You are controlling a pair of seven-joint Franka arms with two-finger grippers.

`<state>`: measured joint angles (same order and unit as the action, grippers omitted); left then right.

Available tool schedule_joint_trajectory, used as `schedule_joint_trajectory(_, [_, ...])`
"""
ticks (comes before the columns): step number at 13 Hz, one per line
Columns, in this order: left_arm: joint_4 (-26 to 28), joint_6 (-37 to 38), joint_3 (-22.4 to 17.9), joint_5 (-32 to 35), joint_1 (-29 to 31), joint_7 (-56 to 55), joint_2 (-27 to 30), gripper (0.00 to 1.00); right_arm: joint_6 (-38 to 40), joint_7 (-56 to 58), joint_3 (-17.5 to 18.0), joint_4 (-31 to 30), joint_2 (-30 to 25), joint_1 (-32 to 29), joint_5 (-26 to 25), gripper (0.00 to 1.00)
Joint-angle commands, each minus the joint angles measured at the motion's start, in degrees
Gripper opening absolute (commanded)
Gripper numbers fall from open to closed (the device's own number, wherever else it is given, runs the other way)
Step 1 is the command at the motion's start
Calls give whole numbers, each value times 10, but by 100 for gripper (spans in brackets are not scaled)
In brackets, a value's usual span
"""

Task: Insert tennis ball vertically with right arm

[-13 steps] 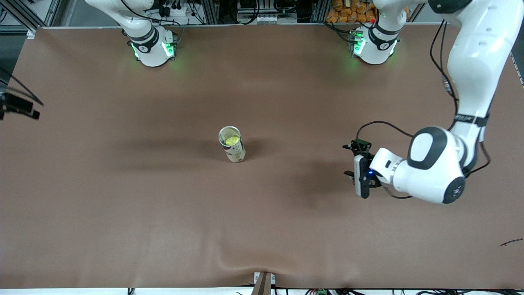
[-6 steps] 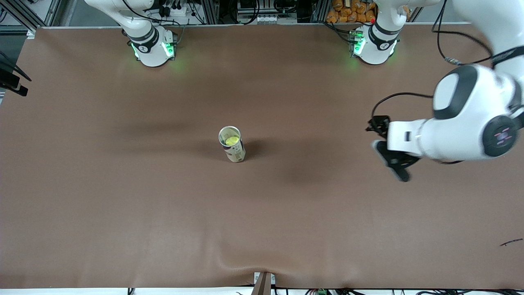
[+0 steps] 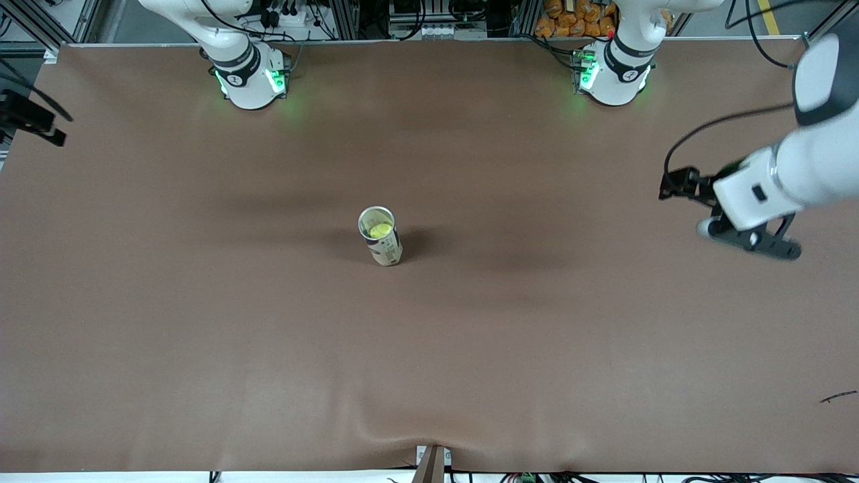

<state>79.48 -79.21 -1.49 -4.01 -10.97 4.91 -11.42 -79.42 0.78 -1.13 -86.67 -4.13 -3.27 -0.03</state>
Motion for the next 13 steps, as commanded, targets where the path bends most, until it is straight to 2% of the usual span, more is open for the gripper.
schedule_joint_trajectory(1, [22,0,-37,32,-20,-15,32,100,-1,12,6,-11,-10,-17,-12,100])
schedule_joint_trajectory(5, [23,-2,-88,29,-21,-17,27,100,7,25,3,-10,-8,-7,-12,100])
schedule_joint_trajectory(7, [33,18,-85,27,-13,-39,49,100,8,25,3,-10,-3,-9,-11,100])
schedule_joint_trajectory(11, [58,13,-75,30,15,-61,116,100,-3,22,3,-11,17,-2,-8,100])
schedule_joint_trajectory(13, [101,10,-74,30,24,-60,146,100,-7,25,3,-10,23,-2,-9,100])
